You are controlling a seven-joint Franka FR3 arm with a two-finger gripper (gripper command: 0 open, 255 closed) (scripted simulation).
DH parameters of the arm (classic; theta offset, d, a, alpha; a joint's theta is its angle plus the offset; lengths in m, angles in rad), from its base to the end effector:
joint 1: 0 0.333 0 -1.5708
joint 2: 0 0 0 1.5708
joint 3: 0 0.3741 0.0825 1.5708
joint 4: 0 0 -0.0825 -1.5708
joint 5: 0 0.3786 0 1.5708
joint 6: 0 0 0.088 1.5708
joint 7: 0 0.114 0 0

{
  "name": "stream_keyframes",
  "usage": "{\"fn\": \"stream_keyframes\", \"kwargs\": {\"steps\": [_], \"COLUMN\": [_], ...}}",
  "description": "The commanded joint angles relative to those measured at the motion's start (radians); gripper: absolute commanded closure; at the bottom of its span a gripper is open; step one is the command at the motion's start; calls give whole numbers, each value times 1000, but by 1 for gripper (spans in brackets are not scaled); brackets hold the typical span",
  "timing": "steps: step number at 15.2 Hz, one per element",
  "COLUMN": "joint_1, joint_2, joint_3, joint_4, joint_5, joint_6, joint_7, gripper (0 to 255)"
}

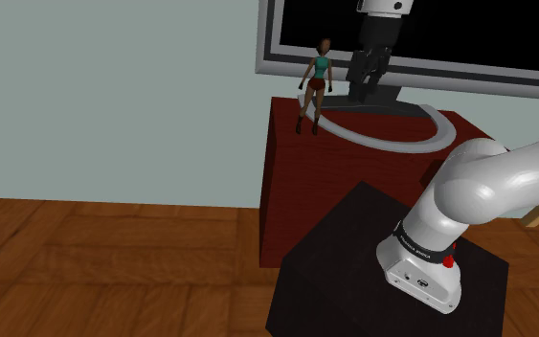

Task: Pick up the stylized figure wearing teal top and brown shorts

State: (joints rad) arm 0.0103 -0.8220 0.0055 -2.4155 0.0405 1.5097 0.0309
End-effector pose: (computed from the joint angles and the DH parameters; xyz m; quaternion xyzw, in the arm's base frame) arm 0.2406 0.0093 0.6011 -0.9989 0.0081 0.0423 0.0173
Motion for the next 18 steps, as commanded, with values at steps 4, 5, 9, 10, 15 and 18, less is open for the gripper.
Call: {"fn": "stream_keyframes", "kwargs": {"steps": [4, 5, 9, 10, 15, 18], "joint_1": [-13, -17, -32, -35, -47, -50], "joint_2": [28, 38, 84, 97, 164, 186], "joint_3": [-18, -25, -51, -57, -91, -103], "joint_4": [-1, 0, 12, 17, 53, 54], "joint_5": [-42, -54, -98, -108, -147, -158], "joint_6": [121, 162, 323, 362, 556, 629], "joint_7": [-37, -48, -89, -99, -145, -158], "gripper": [0, 0, 0, 0, 0, 0]}}
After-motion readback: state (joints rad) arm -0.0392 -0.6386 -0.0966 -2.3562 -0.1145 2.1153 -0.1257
